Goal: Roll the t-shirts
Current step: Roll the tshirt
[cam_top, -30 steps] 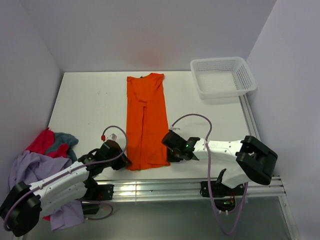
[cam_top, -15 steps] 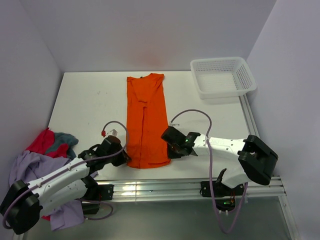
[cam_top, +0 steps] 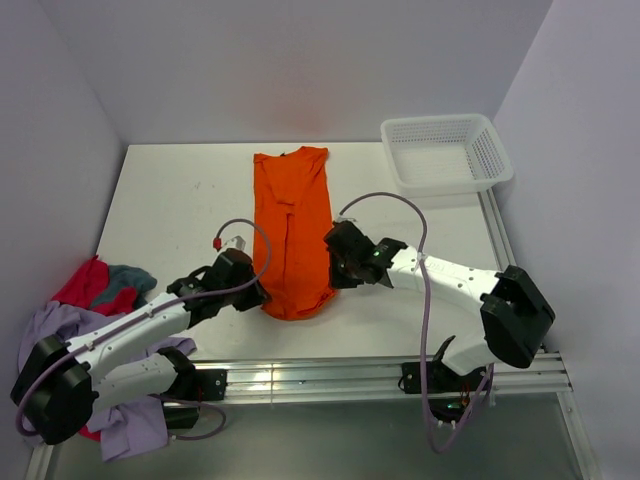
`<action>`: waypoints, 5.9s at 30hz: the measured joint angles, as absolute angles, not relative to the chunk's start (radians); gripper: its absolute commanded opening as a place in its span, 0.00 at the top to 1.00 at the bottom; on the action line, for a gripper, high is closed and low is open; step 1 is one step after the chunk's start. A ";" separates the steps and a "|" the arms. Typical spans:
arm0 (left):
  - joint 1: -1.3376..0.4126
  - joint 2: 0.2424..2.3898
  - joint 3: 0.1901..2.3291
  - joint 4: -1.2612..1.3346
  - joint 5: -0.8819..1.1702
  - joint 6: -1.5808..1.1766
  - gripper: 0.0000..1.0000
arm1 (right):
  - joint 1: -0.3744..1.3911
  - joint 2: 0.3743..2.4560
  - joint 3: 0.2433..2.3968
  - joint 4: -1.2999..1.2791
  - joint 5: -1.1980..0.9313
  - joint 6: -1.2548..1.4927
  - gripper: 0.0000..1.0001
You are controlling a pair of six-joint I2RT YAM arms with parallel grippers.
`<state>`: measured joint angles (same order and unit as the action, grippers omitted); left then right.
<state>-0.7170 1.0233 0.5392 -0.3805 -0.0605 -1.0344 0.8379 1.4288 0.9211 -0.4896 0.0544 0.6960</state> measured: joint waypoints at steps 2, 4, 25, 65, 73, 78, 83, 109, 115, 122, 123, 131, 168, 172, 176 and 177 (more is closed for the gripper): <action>-0.707 1.052 0.575 -0.379 -0.067 -1.017 0.93 | 0.819 1.442 0.956 -0.492 0.049 0.677 1.00; -0.688 1.074 0.602 -0.377 -0.068 -0.999 0.93 | 0.800 1.449 0.970 -0.492 0.042 0.662 1.00; -0.442 1.333 0.831 -0.294 0.010 -0.826 0.93 | 0.600 1.643 1.223 -0.525 0.007 0.525 1.00; -0.284 1.539 0.834 -0.051 0.012 -0.823 0.16 | 0.463 1.919 1.472 -0.514 -0.077 0.519 0.60; -0.211 1.459 0.754 -0.049 0.033 -0.815 0.18 | 0.456 1.741 1.201 -0.430 -0.103 0.523 0.62; -0.213 1.298 0.634 -0.027 0.092 -0.815 0.19 | 0.476 1.634 1.034 -0.358 -0.155 0.532 0.62; -0.233 1.238 0.530 -0.019 0.128 -0.817 0.21 | 0.533 1.623 0.962 -0.302 -0.189 0.535 0.53; -0.376 1.230 0.337 0.319 0.123 -0.797 0.01 | 0.600 1.494 0.649 0.081 -0.160 0.549 0.55; -0.426 1.105 0.248 0.341 0.037 -0.809 0.15 | 0.709 1.337 0.539 0.235 0.012 0.535 0.46; -0.485 1.196 0.205 0.481 -0.068 -0.845 0.22 | 0.757 1.401 0.532 0.293 0.087 0.545 0.37; -0.502 1.223 0.193 0.543 -0.083 -0.857 0.25 | 0.757 1.402 0.519 0.314 0.094 0.554 0.40; -0.537 1.368 0.185 0.749 -0.152 -0.902 0.34 | 0.757 1.475 0.482 0.417 0.160 0.590 0.57; -0.545 1.369 0.260 0.554 -0.234 -0.856 1.00 | 0.757 1.597 0.524 0.467 0.202 0.615 1.00; -0.550 1.300 0.286 0.422 -0.223 -0.850 1.00 | 0.757 1.552 0.524 0.400 0.201 0.624 1.00; -0.551 1.251 0.398 0.237 -0.215 -0.846 1.00 | 0.754 1.507 0.598 0.224 0.201 0.620 1.00; -0.551 1.249 0.444 0.190 -0.214 -0.841 1.00 | 0.752 1.509 0.649 0.162 0.199 0.613 1.00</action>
